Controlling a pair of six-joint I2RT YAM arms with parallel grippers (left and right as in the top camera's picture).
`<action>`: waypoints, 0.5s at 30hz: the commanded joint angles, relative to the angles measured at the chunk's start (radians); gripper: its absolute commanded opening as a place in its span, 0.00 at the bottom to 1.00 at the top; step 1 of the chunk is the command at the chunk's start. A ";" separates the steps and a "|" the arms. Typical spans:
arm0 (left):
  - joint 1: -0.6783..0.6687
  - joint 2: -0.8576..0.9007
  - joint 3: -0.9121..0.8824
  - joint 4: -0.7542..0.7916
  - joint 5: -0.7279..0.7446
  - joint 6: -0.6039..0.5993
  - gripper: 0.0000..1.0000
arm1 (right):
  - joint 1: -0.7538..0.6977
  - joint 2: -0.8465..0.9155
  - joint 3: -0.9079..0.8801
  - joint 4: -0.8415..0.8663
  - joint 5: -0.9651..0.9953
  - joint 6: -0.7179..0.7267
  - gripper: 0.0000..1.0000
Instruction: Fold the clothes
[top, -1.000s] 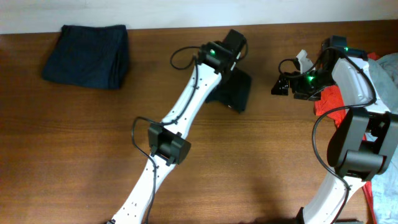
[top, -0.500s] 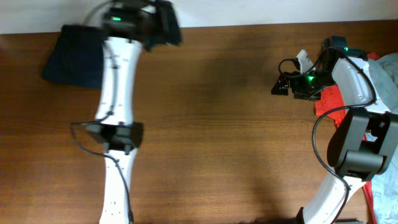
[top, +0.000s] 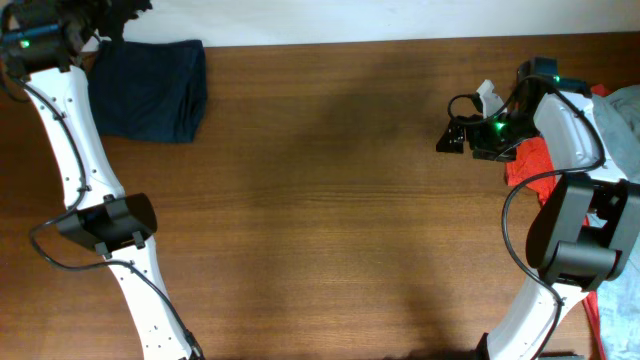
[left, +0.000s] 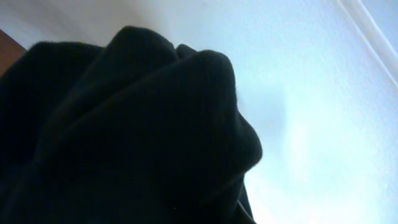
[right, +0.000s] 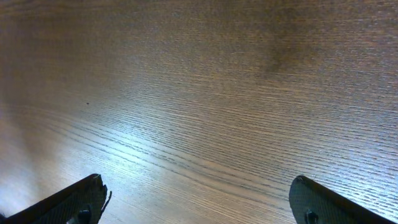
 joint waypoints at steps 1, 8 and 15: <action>-0.002 0.041 -0.034 0.049 0.098 -0.053 0.00 | 0.003 -0.008 0.016 0.000 0.008 -0.008 0.99; 0.025 0.160 -0.066 0.126 0.229 -0.088 0.01 | 0.003 -0.008 0.016 0.000 0.009 -0.008 0.98; 0.033 0.232 -0.066 0.054 0.229 -0.084 0.01 | 0.003 -0.008 0.016 0.000 0.008 -0.008 0.99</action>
